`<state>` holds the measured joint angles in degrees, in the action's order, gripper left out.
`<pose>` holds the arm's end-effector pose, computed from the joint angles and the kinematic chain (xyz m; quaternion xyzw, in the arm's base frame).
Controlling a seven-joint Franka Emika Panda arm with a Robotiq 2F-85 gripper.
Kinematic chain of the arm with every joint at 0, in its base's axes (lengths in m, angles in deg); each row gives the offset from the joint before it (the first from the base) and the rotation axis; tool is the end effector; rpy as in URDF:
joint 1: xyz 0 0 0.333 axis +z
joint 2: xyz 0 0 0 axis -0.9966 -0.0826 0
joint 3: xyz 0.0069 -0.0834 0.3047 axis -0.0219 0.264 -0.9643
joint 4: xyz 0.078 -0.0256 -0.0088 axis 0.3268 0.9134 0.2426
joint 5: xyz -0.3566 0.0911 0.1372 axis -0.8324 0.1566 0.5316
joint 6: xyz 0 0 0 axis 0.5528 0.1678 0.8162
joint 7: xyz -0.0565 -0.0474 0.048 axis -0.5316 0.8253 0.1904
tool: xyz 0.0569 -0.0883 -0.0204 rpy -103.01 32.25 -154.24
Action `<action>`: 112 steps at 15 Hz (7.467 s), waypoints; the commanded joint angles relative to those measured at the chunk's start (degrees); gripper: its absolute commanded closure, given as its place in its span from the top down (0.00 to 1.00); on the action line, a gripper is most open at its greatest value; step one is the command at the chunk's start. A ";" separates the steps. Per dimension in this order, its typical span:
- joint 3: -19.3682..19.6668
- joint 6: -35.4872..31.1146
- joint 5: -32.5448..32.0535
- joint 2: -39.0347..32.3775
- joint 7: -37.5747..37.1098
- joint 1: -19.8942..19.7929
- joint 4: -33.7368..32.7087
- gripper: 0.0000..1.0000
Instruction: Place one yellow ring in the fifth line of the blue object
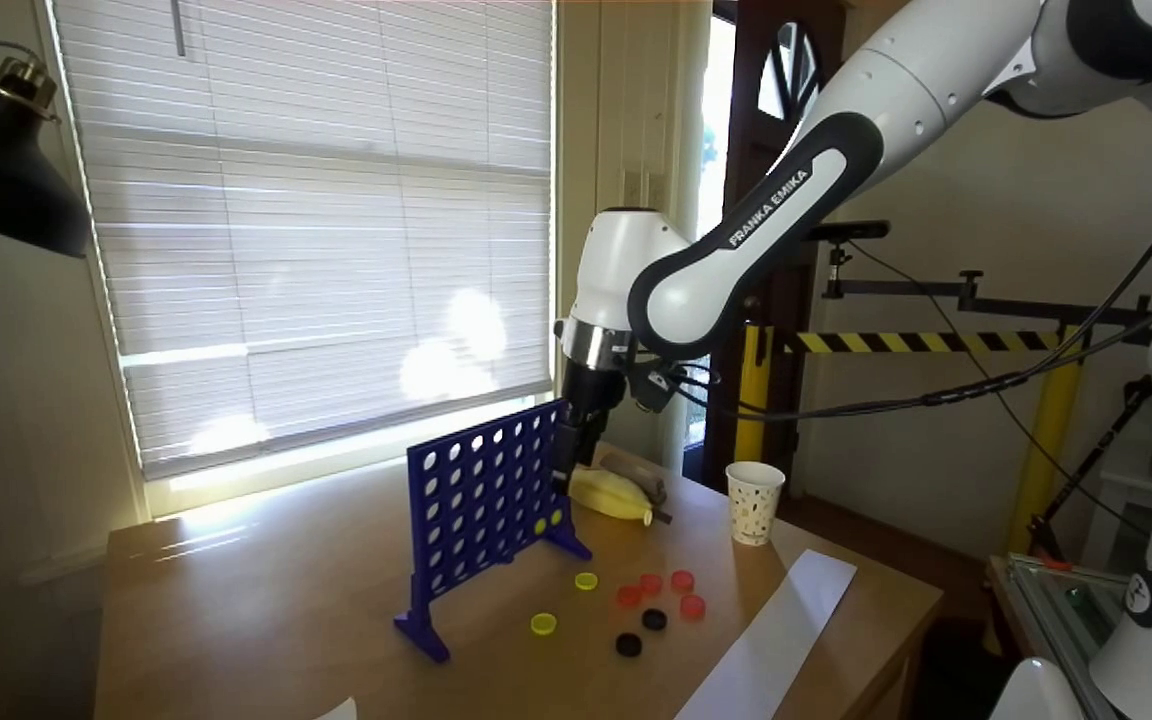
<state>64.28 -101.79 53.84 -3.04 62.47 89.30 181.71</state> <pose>0.6055 0.0655 0.2965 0.9930 0.0430 0.1095 0.0057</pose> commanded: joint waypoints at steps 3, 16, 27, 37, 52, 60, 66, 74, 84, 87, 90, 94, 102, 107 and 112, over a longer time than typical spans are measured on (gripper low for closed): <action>-0.88 -2.42 2.15 -2.71 0.11 0.55 -0.42 1.00; -5.32 -2.71 9.43 -6.33 5.06 -1.31 -1.41 1.00; -3.35 -2.44 6.24 -15.87 3.79 0.75 -8.30 1.00; -4.79 1.07 6.51 -23.08 7.16 1.03 -16.99 1.00; -4.34 6.13 5.83 -24.74 6.64 2.76 -21.17 1.00; -4.45 7.41 6.02 -24.70 6.35 2.99 -21.20 1.00; -4.39 8.78 3.70 -24.66 7.50 4.84 -22.33 1.00; -4.50 9.56 4.95 -24.53 3.85 6.36 -22.72 1.00; -4.47 8.42 4.84 -23.48 2.45 6.79 -20.88 1.00; -4.45 8.42 4.84 -23.48 2.42 6.79 -20.88 1.00; -4.08 9.50 4.53 -23.28 2.04 6.97 -20.69 1.00; -3.94 9.82 4.21 -24.38 0.10 8.75 -22.30 1.00; 1.98 4.95 0.27 -26.68 -12.91 16.92 -22.48 1.00; 7.59 2.87 -5.50 -28.40 -18.00 20.38 -23.55 1.00; 9.23 1.81 -7.12 -28.94 -19.73 21.07 -23.68 1.00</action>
<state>72.20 -99.06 48.79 -30.46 45.66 109.19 159.64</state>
